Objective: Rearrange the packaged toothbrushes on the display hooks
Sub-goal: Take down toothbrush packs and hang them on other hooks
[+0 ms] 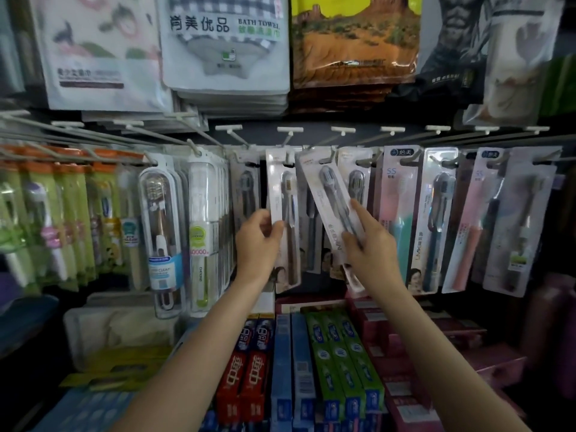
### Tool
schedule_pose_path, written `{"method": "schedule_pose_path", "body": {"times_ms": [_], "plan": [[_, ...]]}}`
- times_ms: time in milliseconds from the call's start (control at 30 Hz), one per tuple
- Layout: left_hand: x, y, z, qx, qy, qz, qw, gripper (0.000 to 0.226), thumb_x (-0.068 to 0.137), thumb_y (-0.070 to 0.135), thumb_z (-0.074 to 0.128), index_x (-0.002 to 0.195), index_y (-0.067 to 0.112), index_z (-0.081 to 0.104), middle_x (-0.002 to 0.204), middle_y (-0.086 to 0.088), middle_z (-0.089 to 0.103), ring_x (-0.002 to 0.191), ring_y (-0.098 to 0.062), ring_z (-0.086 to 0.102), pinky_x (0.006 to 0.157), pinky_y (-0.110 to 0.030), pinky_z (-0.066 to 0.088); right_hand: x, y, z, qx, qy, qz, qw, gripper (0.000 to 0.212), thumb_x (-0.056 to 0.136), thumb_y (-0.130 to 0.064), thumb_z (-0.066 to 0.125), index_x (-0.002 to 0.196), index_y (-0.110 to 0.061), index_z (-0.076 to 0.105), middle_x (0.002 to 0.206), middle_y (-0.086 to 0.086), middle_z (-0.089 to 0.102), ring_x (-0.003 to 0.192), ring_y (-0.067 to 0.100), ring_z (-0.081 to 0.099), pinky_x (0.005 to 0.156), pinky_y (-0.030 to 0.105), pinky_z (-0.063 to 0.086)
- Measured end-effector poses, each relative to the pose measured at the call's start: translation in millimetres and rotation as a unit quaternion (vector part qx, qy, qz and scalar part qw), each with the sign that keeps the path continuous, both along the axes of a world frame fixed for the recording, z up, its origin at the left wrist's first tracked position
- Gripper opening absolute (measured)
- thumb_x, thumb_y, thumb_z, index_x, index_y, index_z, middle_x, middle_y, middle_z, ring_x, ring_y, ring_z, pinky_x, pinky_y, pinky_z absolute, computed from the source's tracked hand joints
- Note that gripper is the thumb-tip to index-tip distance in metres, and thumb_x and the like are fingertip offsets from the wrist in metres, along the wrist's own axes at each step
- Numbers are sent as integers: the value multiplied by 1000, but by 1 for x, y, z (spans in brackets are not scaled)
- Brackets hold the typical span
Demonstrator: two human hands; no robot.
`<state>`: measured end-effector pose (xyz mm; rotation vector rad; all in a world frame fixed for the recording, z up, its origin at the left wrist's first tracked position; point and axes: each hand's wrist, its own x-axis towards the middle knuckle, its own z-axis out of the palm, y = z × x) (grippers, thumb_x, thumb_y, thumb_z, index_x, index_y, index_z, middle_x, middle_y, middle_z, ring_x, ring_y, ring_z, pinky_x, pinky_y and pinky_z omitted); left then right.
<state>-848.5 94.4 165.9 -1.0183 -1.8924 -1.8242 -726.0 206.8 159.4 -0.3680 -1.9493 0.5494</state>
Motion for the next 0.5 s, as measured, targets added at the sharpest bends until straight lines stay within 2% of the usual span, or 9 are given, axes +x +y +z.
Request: {"method": "schedule_pose_path", "body": {"times_ms": [100,200,233,300,367,433,500], "plan": [[-7,-5,2,4,-26,-16,1000,12,88,13,60,97,8,65,88,0,64,82,-12,59,70,-14,43,-4,-4,3,-47,17,18,999,51,94,-11,49,142,-19,35,107,11,60,63,2,49,57,7,40],[-12,-14,4,-4,-12,-21,1000,14,88,12,59,101,11,64,88,6,63,78,0,56,69,-7,42,-19,-9,8,-66,6,8,998,48,95,-11,46,141,-18,35,108,16,60,55,2,43,44,5,37],[-12,-17,4,-9,1,-18,1000,14,89,11,58,102,13,63,88,8,62,77,4,55,67,-4,41,-26,-10,10,-64,0,1,998,48,95,-10,45,142,-18,35,109,17,60,57,4,46,46,5,38],[-12,-22,4,-22,42,4,999,18,90,8,55,106,12,62,91,6,61,78,0,56,69,-5,41,-34,-13,13,-47,-23,-25,998,50,95,-8,44,143,-17,31,123,17,52,77,14,56,64,13,45],[-13,-26,2,-46,92,37,994,25,91,6,53,115,10,58,98,3,58,87,-10,56,78,-18,42,-38,-13,13,-30,-61,-50,996,54,96,-6,42,145,-18,24,137,13,39,104,24,55,85,29,46],[-16,-30,-2,-59,116,54,990,29,92,4,51,119,9,55,101,1,56,92,-13,54,81,-24,41,-41,-13,9,-11,-110,-62,992,62,94,-3,42,148,-20,15,141,13,29,104,27,54,89,34,46],[-17,-31,-4,-61,118,59,989,29,92,5,50,120,8,55,101,0,56,91,-12,53,79,-23,39,-45,-10,3,7,-155,-77,985,76,90,5,44,149,-22,4,140,15,25,90,27,56,83,35,49]]}}
